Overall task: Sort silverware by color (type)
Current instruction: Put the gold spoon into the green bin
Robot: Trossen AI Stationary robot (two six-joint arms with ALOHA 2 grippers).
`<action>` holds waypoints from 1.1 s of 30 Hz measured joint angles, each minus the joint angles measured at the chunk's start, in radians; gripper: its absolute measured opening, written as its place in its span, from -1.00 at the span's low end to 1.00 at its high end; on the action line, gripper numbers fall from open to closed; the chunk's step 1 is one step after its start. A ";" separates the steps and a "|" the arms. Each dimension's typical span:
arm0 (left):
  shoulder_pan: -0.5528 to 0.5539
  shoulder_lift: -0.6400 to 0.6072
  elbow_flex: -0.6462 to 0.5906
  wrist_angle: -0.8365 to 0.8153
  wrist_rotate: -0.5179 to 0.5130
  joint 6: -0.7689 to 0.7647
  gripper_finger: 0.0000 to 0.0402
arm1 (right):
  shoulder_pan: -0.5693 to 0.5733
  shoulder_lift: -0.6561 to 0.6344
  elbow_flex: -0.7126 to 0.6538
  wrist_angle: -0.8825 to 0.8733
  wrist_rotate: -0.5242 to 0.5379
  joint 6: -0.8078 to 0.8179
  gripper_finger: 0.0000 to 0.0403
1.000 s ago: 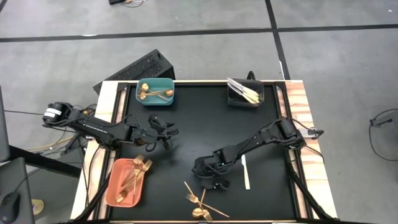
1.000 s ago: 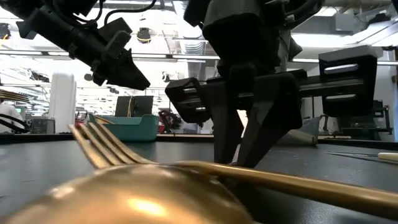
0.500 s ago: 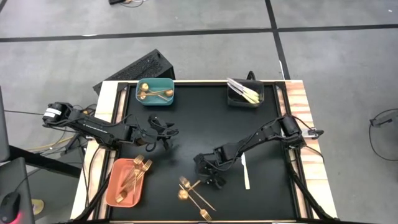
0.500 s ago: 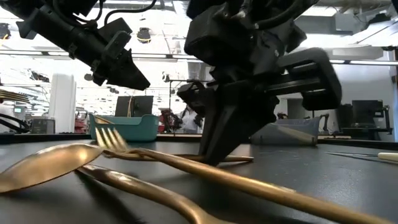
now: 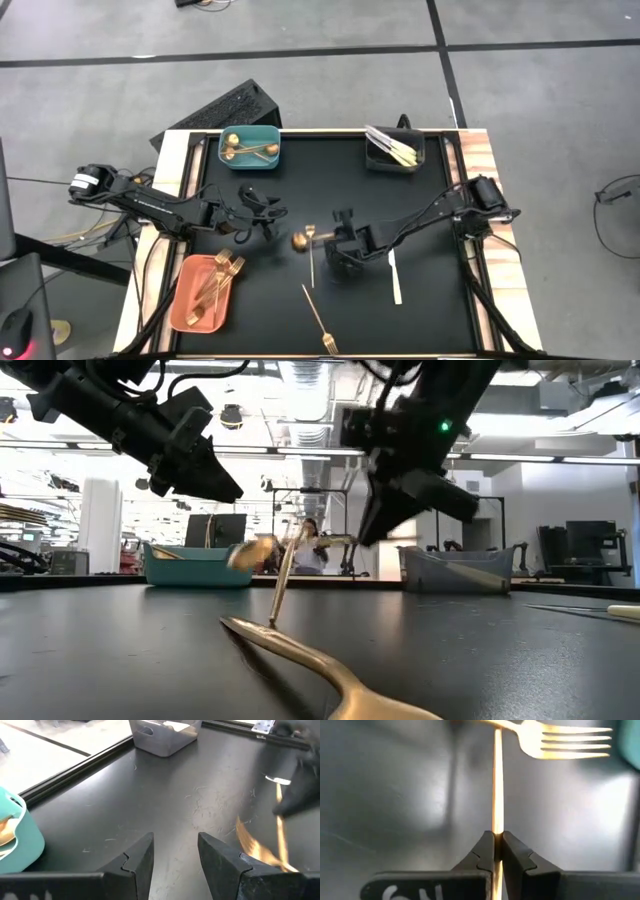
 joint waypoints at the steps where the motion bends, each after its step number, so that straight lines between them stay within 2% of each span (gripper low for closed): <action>1: 0.000 0.000 0.000 0.004 0.000 0.000 -0.30 | 0.007 -0.010 0.000 -0.024 0.046 0.014 -0.81; 7: 0.000 0.000 0.000 0.015 -0.014 0.006 -0.30 | 0.035 -0.051 0.002 -0.063 0.308 0.105 -0.81; 13: 0.000 0.000 0.001 0.018 -0.017 0.008 -0.30 | 0.060 -0.053 0.002 -0.104 0.501 0.141 -0.81; 18: 0.000 0.000 0.004 0.027 -0.018 0.008 -0.30 | 0.060 -0.045 0.002 -0.153 0.657 0.236 -0.80; 26: 0.000 0.000 0.004 0.095 -0.024 0.032 -0.30 | 0.045 -0.046 0.002 -0.114 0.669 0.347 -0.81; 33: 0.000 0.000 0.003 0.235 -0.002 0.143 -0.30 | 0.039 -0.046 0.002 0.058 0.667 0.346 -0.81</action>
